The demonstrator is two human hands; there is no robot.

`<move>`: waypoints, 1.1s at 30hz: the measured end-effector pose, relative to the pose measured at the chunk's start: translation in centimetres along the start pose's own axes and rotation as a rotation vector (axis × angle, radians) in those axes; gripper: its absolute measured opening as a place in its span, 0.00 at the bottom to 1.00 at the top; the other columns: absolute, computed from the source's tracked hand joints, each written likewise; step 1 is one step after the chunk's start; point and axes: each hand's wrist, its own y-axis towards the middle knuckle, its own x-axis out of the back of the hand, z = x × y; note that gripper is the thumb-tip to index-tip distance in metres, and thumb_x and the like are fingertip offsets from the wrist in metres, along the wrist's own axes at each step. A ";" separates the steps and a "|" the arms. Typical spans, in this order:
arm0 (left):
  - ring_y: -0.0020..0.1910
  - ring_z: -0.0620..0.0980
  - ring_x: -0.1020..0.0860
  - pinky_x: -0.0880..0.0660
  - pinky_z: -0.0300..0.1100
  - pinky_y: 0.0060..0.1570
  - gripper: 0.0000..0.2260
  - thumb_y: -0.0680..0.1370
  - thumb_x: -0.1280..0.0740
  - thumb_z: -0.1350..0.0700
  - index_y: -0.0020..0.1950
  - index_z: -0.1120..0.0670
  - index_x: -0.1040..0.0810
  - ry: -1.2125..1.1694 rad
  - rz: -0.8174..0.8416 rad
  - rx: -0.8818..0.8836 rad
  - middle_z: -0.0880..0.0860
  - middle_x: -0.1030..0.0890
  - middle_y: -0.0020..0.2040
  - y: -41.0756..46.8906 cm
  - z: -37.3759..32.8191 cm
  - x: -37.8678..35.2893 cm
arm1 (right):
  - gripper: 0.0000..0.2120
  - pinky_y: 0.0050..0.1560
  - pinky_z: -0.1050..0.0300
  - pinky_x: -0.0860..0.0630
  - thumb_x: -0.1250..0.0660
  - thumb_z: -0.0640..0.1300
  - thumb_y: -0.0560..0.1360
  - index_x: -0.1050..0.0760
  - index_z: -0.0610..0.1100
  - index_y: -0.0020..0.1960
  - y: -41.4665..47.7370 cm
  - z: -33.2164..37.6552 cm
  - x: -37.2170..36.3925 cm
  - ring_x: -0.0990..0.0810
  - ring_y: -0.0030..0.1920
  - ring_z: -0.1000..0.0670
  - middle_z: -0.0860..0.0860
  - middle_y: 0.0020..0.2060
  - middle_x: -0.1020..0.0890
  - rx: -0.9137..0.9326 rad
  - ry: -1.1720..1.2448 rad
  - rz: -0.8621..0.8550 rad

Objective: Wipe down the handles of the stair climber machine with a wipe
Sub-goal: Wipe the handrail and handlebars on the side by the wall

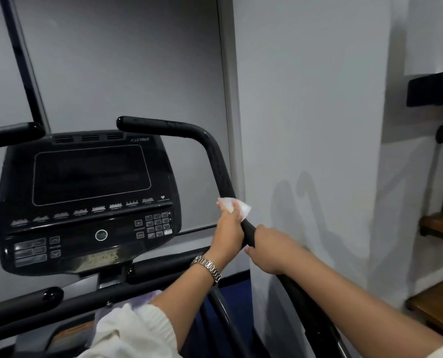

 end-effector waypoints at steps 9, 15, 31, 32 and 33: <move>0.57 0.63 0.24 0.26 0.51 0.57 0.24 0.82 0.44 0.62 0.75 0.45 0.41 0.002 -0.172 -0.008 0.68 0.36 0.71 3.5 0.5 2.2 | 0.15 0.42 0.56 0.29 0.40 0.50 0.79 0.32 0.41 0.60 0.7 -0.2 -0.4 0.22 0.49 0.46 0.45 0.53 0.23 -0.011 0.052 0.000; 0.55 0.62 0.24 0.28 0.48 0.53 0.35 0.81 0.41 0.55 0.76 0.52 0.65 0.005 -0.217 -0.132 0.67 0.27 0.64 2.2 1.2 1.6 | 0.15 0.42 0.56 0.29 0.40 0.50 0.79 0.33 0.41 0.59 0.9 -0.4 -0.4 0.21 0.50 0.46 0.46 0.53 0.23 -0.002 0.056 0.002; 0.77 0.55 0.51 0.43 0.48 0.72 0.22 0.82 0.48 0.55 0.76 0.60 0.42 0.762 -0.012 -0.796 0.58 0.46 0.77 7.6 4.8 7.5 | 0.18 0.44 0.56 0.26 0.40 0.51 0.79 0.34 0.42 0.63 1.2 -0.4 -0.7 0.21 0.50 0.46 0.46 0.52 0.22 -0.025 0.082 0.027; 0.77 0.55 0.52 0.44 0.49 0.74 0.22 0.82 0.47 0.55 0.76 0.60 0.43 0.752 -0.021 -0.728 0.58 0.47 0.78 8.2 4.2 7.8 | 0.17 0.43 0.56 0.27 0.41 0.51 0.79 0.33 0.42 0.62 1.2 -0.4 -0.6 0.21 0.48 0.47 0.47 0.49 0.23 -0.026 0.085 0.032; 0.77 0.55 0.52 0.44 0.51 0.74 0.22 0.83 0.46 0.55 0.75 0.61 0.42 0.747 -0.037 -0.692 0.59 0.46 0.77 8.4 3.7 7.8 | 0.16 0.41 0.56 0.28 0.41 0.51 0.79 0.33 0.42 0.61 1.1 -0.4 -0.6 0.22 0.45 0.48 0.48 0.47 0.24 -0.026 0.083 0.033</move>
